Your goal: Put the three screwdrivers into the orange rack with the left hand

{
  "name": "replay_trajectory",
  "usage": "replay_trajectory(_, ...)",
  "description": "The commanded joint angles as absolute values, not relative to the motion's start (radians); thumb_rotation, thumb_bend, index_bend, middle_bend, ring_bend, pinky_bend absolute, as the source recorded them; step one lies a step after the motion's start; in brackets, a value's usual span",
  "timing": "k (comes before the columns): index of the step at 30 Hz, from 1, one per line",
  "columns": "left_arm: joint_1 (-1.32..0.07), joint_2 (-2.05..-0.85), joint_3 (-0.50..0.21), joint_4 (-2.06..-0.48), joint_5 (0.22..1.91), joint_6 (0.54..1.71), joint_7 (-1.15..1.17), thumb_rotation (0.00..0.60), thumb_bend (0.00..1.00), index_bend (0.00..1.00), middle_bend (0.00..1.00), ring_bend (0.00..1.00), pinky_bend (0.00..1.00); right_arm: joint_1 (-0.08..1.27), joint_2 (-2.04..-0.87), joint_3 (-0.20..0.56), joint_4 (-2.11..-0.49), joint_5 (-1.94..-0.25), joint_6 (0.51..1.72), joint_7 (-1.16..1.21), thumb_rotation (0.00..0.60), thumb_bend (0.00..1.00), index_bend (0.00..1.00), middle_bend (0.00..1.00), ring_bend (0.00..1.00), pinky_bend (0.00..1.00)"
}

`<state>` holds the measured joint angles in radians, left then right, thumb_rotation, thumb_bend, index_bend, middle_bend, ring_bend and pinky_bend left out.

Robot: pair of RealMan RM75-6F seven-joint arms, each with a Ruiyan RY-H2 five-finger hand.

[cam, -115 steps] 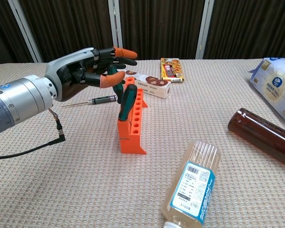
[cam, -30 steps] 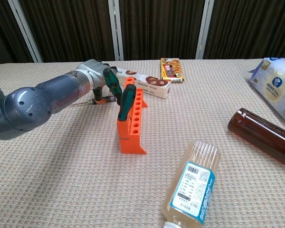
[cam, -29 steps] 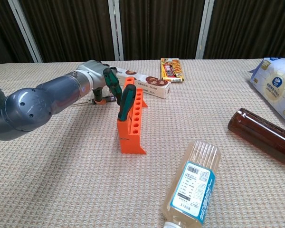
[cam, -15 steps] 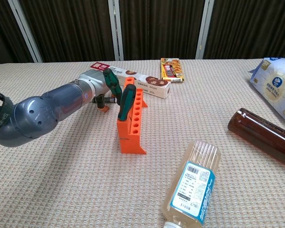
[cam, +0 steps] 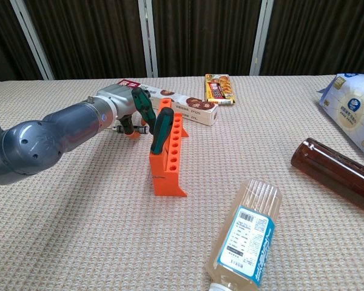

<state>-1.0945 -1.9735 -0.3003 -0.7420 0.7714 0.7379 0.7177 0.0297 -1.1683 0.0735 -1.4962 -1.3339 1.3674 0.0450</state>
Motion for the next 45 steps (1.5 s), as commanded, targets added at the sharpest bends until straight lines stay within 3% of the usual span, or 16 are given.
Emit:
replay_trajectory(1,-1.087,-1.964,-0.293,-0.756,0.773,0.74,0.726,0.6,0.32,0.41,0.0,0.0,0.0,0.03,-1.169,0.074,-1.494,-1.334,1.366,0.047,0.6,0.0,0.0,0.01,0.0,0.0)
replay_trajectory(21,-1.084,-1.978,-0.281,-0.759,0.76,0.745,0.766,0.6,0.32,0.49,0.0,0.0,0.0,0.026,-1.17,0.077,-1.481,-1.328,1.363,0.063,0.6,0.0,0.0,0.01,0.0,0.0)
replay_trajectory(26,-1.079,-1.976,-0.281,-0.761,0.763,0.748,0.762,0.6,0.35,0.55,0.02,0.0,0.0,0.026,-1.171,0.077,-1.479,-1.33,1.364,0.065,0.6,0.0,0.0,0.01,0.0,0.0)
replay_trajectory(32,-1.064,-1.958,-0.297,-0.798,0.793,0.786,0.703,0.6,0.45,0.69,0.14,0.0,0.04,0.026,-1.171,0.076,-1.48,-1.335,1.365,0.066,0.6,0.0,0.0,0.01,0.0,0.0)
replay_trajectory(38,-0.971,-1.811,-0.335,-1.033,0.914,0.911,0.474,0.6,0.48,0.72,0.17,0.0,0.05,0.023,-1.171,0.074,-1.479,-1.342,1.373,0.069,0.6,0.0,0.0,0.01,0.0,0.0)
replay_trajectory(45,-0.866,-1.634,-0.38,-1.304,0.96,0.978,0.286,0.6,0.48,0.72,0.2,0.0,0.07,0.028,-1.177,0.071,-1.474,-1.356,1.37,0.073,0.6,0.0,0.0,0.01,0.0,0.0)
